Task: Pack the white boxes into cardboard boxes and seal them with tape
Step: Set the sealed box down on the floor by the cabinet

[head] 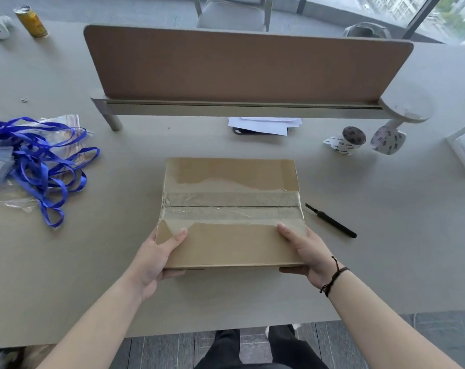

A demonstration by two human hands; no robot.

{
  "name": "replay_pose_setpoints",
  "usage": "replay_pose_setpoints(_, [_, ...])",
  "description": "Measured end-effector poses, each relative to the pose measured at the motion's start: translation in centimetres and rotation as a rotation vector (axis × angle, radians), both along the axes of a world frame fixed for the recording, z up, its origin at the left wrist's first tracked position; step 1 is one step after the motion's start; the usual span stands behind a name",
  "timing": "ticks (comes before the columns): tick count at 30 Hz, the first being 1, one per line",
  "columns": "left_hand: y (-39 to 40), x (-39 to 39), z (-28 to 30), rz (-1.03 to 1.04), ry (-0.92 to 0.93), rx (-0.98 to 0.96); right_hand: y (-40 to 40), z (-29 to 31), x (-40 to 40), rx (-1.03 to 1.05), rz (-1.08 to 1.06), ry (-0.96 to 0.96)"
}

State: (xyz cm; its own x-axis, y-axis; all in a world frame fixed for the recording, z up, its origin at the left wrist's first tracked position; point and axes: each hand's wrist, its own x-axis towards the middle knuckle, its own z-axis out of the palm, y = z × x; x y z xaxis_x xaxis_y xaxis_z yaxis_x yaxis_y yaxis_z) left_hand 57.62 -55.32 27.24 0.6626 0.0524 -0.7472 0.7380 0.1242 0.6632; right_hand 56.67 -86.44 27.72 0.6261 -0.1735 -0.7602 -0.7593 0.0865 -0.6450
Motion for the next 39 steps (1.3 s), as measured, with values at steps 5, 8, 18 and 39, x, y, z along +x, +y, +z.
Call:
replay_pose_setpoints(5, [-0.6, -0.1, 0.8, -0.053, -0.036, 0.028, -0.5, 0.4, -0.7, -0.019, -0.014, -0.039])
replay_pose_setpoints(8, [-1.5, -0.2, 1.6, -0.089, -0.048, 0.038, -1.3, 0.9, -2.2, -0.025, -0.032, -0.055])
replay_pose_setpoints(18, [-10.8, -3.8, 5.1, -0.289, -0.091, 0.010, -9.4, 4.7, -11.4, -0.082, -0.210, -0.145])
replay_pose_setpoints(39, [-44.9, -31.8, 15.3, -1.082, -0.369, -0.087, -27.4, 11.8, -58.0, -0.214, -1.046, -0.351])
